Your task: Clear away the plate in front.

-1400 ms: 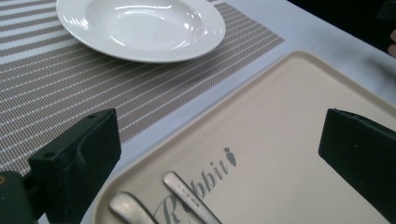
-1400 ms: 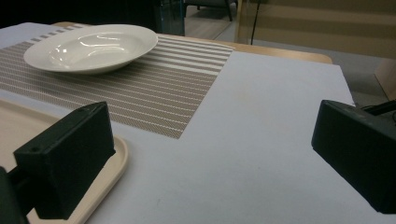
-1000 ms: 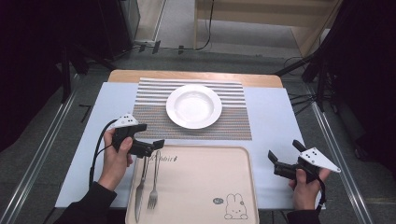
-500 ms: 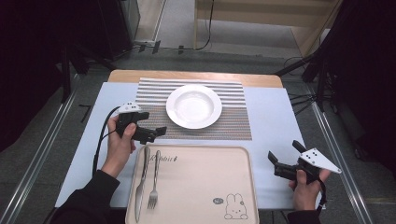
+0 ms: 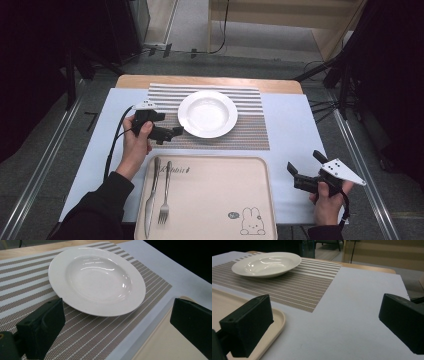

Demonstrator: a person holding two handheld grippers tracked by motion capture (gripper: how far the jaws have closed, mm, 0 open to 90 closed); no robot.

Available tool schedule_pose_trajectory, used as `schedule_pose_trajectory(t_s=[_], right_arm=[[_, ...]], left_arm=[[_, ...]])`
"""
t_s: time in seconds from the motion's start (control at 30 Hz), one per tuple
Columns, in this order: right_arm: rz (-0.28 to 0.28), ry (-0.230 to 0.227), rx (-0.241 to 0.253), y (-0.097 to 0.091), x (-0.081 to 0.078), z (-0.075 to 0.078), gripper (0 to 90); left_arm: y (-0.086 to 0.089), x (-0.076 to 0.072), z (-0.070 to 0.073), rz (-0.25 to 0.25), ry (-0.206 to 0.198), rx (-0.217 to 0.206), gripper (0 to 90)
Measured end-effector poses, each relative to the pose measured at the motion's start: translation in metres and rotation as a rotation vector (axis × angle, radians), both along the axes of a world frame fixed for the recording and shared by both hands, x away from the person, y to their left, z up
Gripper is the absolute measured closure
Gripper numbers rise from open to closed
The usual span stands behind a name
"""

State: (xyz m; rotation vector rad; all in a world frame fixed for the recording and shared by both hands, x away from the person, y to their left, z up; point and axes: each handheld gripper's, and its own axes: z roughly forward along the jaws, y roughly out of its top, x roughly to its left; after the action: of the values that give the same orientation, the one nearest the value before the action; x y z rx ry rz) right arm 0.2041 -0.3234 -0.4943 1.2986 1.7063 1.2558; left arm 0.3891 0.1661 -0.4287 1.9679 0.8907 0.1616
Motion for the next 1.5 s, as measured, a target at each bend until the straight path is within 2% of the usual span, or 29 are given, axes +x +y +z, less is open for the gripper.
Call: schedule_pose_trajectory(t_s=[0.33,0.43,0.7,0.9,1.1,1.33,1.5], right_arm=[[0.005,0.000,0.005,0.000,0.000,0.000,0.0],[0.003,-0.002,0.009,0.000,0.000,0.000,0.0],[0.005,-0.002,0.002,0.001,0.000,0.000,0.0],[0.006,-0.005,0.002,0.000,0.000,0.000,0.0],[0.005,-0.005,0.004,-0.001,0.000,0.001,0.0],[0.006,-0.003,0.011,-0.001,0.000,0.000,0.0],[0.008,-0.002,0.011,-0.001,0.000,0.001,0.0]], left_arm=[[-0.008,0.023,-0.006,0.015,0.033,0.006,0.0],[-0.010,0.028,-0.008,0.014,0.056,-0.032,0.0],[-0.015,0.048,-0.014,0.042,0.071,-0.018,0.0],[-0.019,0.061,-0.021,0.070,0.088,0.020,2.9],[-0.023,0.071,-0.030,0.097,0.109,0.016,2.9],[-0.029,0.081,-0.038,0.102,0.125,0.038,2.9],[-0.028,0.090,-0.045,0.123,0.158,0.041,2.9]])
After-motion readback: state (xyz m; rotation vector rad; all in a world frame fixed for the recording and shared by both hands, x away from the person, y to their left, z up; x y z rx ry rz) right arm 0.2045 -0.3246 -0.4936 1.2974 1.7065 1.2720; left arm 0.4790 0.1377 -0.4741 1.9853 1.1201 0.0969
